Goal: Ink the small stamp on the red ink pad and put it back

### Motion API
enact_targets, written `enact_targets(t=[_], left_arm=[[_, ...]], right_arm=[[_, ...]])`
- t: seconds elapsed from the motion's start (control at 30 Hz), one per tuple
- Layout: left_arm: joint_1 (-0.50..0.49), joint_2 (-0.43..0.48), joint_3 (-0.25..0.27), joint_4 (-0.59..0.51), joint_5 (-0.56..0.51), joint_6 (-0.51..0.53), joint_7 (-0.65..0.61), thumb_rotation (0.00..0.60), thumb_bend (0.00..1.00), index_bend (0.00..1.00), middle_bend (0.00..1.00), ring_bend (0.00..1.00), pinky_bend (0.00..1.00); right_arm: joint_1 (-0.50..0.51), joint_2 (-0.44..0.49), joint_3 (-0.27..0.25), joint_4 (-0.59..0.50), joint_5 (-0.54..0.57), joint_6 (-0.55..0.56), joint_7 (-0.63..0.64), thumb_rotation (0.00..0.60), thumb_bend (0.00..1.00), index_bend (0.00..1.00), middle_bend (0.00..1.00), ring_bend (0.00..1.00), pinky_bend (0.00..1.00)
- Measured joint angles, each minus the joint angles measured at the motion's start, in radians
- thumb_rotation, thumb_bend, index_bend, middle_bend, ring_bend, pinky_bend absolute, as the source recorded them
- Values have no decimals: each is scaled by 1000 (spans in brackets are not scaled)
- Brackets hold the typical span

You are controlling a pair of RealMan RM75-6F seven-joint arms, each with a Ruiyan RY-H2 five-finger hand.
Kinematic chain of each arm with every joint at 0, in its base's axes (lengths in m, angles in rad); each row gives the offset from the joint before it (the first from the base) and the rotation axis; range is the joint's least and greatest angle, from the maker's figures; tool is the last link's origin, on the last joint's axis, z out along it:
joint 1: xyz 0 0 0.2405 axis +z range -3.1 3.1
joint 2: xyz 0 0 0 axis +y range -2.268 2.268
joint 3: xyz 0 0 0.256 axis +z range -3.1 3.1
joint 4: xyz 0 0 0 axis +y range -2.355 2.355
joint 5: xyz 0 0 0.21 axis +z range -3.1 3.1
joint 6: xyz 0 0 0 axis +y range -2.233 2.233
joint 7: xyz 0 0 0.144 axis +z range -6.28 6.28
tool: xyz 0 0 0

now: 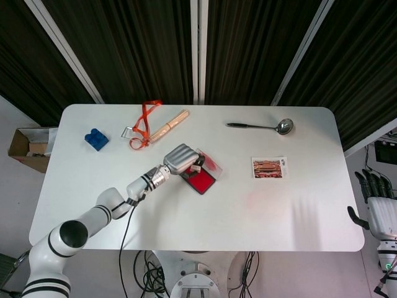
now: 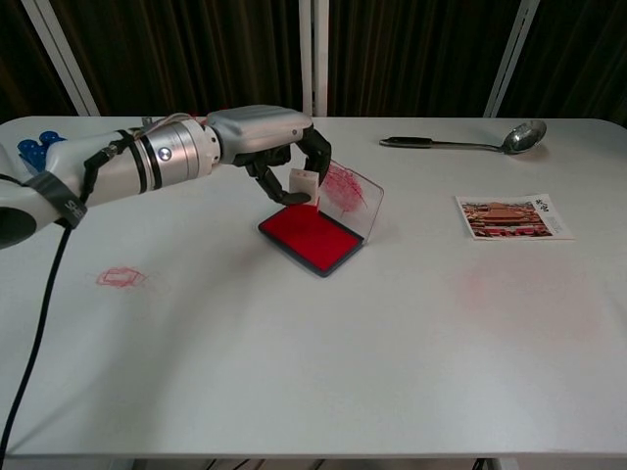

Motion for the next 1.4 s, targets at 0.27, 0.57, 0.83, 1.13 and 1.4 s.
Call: enact_targets(t=[0.27,0.57,0.83,1.13,1.4], left_arm=[[133,213,38,-308,-20,92,71,600,418,603,599,985,1000],[407,364,158,-477,-40,255,162,600,418,599,597,985,1000],[469,334,170,-370,-31,292,116,600,420,598,596,985,1000],[488,283,161,-281,-4,293,65,600,421,599,596,985,1000],[498,248,163,-220,19,284,28,600,421,597,596,985,1000]], right_arm=[[10,-9,-3,8,-9,-11,0,600,232,0,0,0,0],[15,-7,-6,-18,-21,-10,-32,600,232,0,0,0,0],[16,-2,-9,-49,-20,-11,-73,600,233,0,0,0,0],[9,6,-9,-63,-10,-2,-88,600,233,0,0,0,0],[11,4,-10,-63,-11,-4,-92,600,233,0,0,0,0]])
